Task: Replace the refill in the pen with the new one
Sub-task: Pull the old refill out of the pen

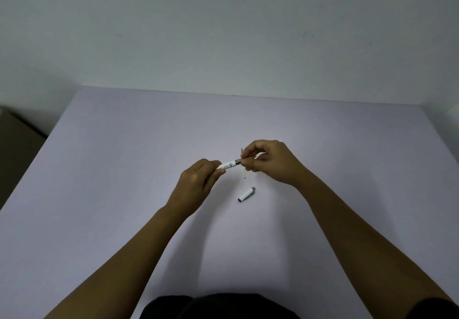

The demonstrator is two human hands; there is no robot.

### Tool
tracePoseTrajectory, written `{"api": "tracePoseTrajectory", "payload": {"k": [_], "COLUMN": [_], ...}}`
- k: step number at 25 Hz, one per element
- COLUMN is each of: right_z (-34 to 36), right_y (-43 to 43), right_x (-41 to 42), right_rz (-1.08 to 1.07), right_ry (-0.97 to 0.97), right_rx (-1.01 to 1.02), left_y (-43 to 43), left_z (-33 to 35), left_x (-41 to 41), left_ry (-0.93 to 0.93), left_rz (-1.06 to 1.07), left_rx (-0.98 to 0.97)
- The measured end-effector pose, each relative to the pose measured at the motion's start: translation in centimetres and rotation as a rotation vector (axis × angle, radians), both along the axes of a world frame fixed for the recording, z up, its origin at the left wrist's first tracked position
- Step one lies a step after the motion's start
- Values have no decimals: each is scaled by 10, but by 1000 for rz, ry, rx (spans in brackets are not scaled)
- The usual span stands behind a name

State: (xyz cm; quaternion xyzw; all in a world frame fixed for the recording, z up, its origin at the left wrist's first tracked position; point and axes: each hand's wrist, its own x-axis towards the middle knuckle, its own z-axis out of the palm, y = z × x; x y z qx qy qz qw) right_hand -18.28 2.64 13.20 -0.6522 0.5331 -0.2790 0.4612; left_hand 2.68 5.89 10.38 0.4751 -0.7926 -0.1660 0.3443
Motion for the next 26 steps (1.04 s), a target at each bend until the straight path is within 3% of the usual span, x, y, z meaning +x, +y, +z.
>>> {"api": "tracePoseTrajectory", "payload": {"k": [20,26], "right_z": [5,4], "right_y": [3,3], "right_x": [-1,2], "right_rz": [-68,-149], "right_ry": [-82,-242], "right_rx": [41,26], "left_y": [-3,0], "left_z": [-3,-4], "left_x": [1,0], "left_ry": [10,10], "left_rz": [44,62], "left_rx": [-20,26]}}
